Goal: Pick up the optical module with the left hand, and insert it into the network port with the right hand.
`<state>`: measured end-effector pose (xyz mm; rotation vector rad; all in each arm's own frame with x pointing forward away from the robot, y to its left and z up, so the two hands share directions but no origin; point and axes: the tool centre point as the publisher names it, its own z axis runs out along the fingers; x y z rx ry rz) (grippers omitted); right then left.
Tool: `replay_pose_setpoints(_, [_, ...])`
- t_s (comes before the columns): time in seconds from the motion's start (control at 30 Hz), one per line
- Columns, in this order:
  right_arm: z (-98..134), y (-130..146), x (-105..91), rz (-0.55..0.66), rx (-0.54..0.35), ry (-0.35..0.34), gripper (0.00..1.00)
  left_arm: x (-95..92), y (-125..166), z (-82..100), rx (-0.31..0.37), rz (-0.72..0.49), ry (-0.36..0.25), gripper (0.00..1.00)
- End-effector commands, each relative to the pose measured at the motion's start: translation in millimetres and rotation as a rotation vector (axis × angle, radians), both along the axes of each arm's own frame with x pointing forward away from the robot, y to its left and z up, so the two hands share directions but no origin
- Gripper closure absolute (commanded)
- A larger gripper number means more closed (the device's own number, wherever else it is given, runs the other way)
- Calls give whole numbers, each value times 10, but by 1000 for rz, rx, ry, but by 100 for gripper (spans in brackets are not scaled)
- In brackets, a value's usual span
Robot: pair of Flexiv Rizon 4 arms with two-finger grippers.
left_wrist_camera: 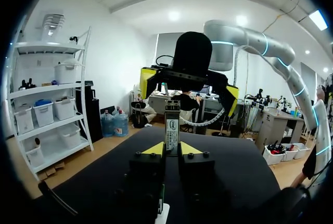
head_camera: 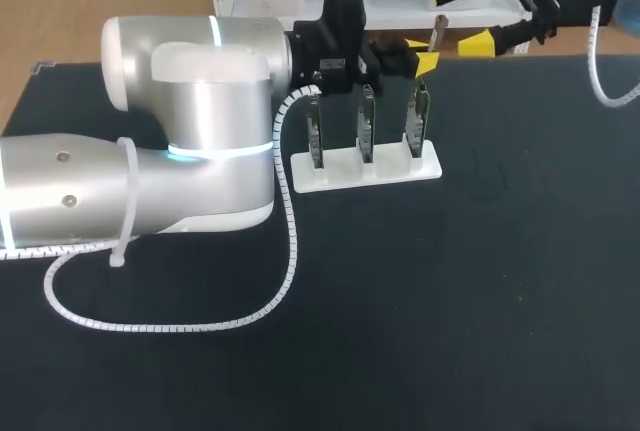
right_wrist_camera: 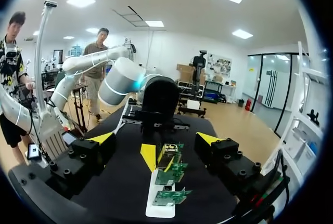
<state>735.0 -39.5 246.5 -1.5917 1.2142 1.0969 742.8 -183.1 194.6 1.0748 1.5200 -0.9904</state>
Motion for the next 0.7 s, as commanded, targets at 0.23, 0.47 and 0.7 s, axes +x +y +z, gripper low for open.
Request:
replay_pose_setpoints(0.23, [-69,59,199,47,12,0,0,18,-7,6,5,-4,3,100])
replay_pose_setpoints(0.47, [-146,117,196,54,34,20,0,18,-7,6,5,-4,3,100])
replay_pose_setpoints(0.7, [-128,131,115,44,30,25,0,18,-7,6,5,-4,3,100])
